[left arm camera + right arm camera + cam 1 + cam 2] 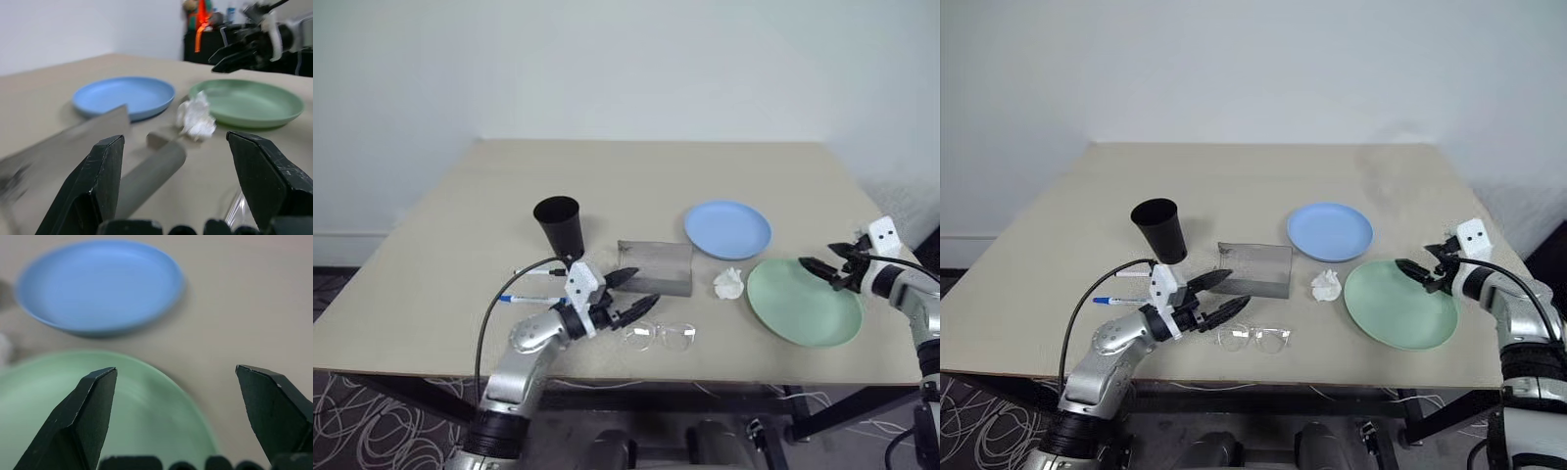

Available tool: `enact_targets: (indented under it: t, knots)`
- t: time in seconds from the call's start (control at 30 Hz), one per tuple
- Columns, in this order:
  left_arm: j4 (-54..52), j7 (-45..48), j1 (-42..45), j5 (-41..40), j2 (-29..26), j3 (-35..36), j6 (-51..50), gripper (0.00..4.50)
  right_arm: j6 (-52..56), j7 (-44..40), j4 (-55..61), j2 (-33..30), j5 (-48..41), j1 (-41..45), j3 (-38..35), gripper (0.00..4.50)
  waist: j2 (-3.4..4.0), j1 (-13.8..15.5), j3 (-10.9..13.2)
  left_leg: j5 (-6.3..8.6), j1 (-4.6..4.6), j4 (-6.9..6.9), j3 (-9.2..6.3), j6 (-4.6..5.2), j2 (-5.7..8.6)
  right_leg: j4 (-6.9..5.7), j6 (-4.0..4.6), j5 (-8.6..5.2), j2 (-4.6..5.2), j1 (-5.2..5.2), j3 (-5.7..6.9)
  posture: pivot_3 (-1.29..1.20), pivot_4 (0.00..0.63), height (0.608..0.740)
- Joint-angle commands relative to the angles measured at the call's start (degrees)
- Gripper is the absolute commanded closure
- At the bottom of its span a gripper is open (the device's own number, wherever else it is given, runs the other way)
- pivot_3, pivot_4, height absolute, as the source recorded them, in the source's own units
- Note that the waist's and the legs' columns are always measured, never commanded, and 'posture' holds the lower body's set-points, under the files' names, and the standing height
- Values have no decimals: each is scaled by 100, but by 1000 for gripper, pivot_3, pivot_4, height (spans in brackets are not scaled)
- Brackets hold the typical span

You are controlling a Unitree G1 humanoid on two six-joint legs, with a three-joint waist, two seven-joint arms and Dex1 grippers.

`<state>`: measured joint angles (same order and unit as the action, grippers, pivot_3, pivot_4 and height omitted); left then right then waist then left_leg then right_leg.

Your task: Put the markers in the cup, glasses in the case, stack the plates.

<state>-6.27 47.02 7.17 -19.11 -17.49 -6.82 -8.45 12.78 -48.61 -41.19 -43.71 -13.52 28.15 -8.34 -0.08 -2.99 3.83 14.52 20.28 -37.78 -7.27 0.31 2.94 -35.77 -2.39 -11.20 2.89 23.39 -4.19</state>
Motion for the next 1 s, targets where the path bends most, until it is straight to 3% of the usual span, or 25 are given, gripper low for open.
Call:
enact_targets:
  t: [0.03, 0.67, 0.77, 1.0]
  knots:
    - [-254, 43, 47, -104, 10, -70, -40, 985, 1, 59, -298, -105, 42, 254, -150, 284, 0, -2, 0, 1, -3, 3, 12, 2, -2, 0, 0, 0, 0, -3, -8, 0, 0, 737]
    - [-290, 217, -24, -105, -27, -152, -89, 985, 671, -210, -677, -118, 46, 234, -149, 284, -8, 1, 5, 1, -28, -15, 98, 44, 10, 6, -6, 3, -4, -11, -102, 0, 0, 737]
    - [-285, 225, -40, -95, -36, -157, -87, 942, 714, -227, -756, -117, 38, 278, -153, 831, -11, 0, 5, 3, -32, -15, 113, 49, 10, 6, -8, 4, -4, -11, -114, 0, 0, 737]
    - [-305, 226, -78, -82, -51, -162, -92, 942, 798, -276, -879, -121, 11, 374, -175, 3221, -15, -1, 7, 5, -43, -17, 152, 61, 5, 8, -11, 5, -4, -11, -138, 0, 0, 737]
